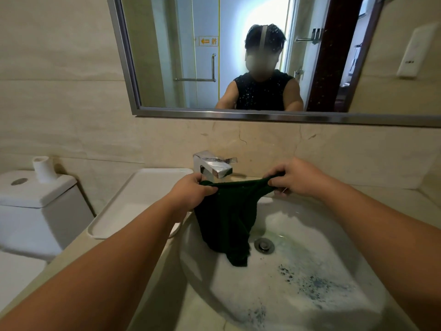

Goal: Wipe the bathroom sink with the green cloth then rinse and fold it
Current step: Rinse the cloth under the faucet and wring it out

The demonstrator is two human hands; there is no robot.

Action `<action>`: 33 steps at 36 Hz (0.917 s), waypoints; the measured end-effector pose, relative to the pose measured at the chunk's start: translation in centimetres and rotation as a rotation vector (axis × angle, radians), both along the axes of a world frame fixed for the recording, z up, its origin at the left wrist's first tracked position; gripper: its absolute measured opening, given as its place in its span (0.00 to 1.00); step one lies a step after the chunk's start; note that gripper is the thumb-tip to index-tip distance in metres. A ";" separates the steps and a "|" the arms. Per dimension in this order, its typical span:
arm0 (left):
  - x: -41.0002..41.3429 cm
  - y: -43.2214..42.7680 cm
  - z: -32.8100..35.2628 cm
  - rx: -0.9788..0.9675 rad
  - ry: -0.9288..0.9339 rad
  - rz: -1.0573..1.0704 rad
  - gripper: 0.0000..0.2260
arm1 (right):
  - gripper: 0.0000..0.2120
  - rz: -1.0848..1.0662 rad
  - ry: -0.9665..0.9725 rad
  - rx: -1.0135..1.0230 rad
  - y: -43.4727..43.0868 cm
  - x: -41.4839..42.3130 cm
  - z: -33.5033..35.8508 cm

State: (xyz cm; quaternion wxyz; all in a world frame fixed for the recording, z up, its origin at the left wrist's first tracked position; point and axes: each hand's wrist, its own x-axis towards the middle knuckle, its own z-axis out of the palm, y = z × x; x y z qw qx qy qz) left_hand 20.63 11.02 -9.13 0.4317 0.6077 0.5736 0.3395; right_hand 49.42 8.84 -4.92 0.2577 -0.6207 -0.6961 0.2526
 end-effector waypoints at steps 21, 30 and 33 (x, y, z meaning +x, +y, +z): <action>2.7 1.4 -0.7 -0.126 -0.271 0.041 0.15 | 0.07 -0.197 0.662 -0.197 -1.2 3.5 -1.2; 3.8 0.1 -0.5 -0.223 -0.407 -0.060 0.10 | 0.15 0.022 0.635 -0.134 -1.7 -7.3 -2.3; 3.7 -0.1 -0.7 -0.236 -0.445 -0.112 0.12 | 0.22 0.060 0.617 -0.193 -1.6 -8.4 -3.1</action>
